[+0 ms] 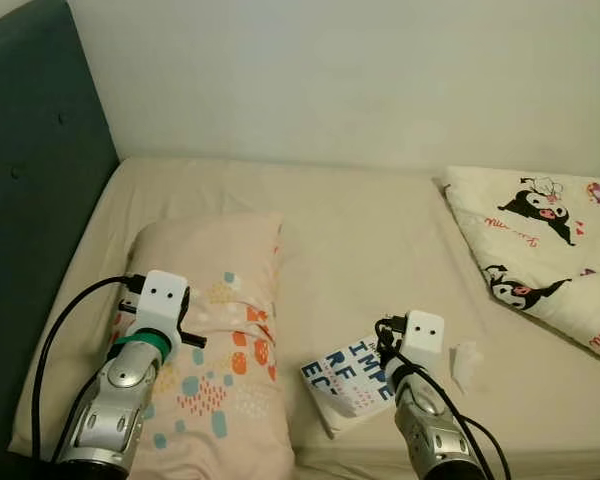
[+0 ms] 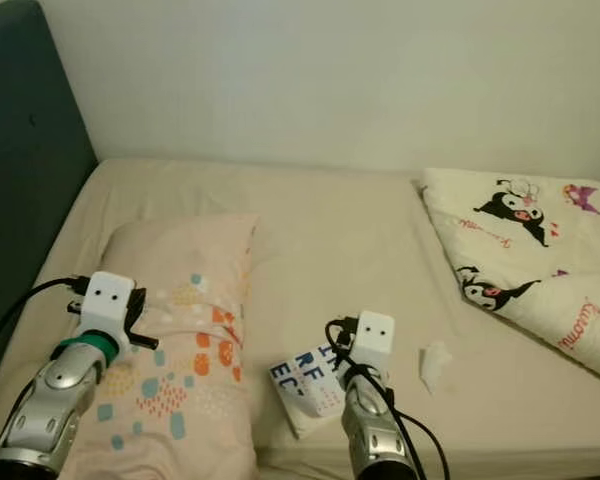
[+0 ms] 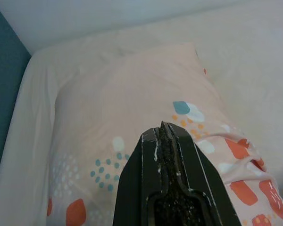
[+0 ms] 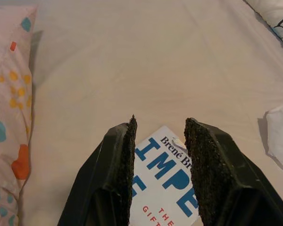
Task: Clean up the room
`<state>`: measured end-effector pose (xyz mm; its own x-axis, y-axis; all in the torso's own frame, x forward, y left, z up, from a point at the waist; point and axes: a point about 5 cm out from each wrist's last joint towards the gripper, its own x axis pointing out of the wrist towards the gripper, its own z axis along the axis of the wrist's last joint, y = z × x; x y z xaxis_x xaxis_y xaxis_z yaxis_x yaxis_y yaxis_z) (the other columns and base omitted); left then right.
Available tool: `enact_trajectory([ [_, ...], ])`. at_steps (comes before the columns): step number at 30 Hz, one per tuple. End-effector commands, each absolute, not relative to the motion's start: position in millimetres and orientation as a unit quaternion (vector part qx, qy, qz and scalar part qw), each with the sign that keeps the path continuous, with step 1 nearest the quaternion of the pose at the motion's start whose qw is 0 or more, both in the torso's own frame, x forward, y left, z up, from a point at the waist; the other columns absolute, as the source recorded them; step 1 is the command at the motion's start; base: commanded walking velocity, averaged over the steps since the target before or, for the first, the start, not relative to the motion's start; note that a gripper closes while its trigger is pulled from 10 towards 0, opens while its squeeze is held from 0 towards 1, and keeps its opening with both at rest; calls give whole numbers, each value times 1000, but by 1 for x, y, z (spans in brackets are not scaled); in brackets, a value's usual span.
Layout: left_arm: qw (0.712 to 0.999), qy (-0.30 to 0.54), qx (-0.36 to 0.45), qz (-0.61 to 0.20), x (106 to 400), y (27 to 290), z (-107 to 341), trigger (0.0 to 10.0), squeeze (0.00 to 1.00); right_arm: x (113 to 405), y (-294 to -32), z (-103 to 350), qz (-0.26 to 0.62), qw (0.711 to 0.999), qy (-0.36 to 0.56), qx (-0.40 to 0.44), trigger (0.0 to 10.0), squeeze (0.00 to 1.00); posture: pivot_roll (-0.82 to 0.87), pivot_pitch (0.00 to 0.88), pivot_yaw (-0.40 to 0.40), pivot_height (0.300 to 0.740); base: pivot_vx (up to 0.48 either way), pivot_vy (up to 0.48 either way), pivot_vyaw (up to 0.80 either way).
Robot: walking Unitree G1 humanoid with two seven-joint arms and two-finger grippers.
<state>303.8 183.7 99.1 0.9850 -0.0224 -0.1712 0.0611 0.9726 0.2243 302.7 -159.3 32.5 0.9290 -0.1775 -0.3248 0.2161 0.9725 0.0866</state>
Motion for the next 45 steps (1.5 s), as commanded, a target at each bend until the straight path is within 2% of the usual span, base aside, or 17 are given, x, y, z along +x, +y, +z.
enact_trajectory([
  [1,988,97,119,-27,301,182,92,10000,0,300,-162,28,-106,978,171,58,10000,0,139,4,7,740,0,-315,0],
  [23,987,100,122,-30,302,183,92,10000,0,300,-163,28,-107,978,171,57,10000,0,138,1,4,740,0,-305,0],
  [45,988,100,117,-30,302,183,92,10000,0,299,-162,27,-104,978,172,54,10000,0,135,0,-1,740,0,-467,0],
])
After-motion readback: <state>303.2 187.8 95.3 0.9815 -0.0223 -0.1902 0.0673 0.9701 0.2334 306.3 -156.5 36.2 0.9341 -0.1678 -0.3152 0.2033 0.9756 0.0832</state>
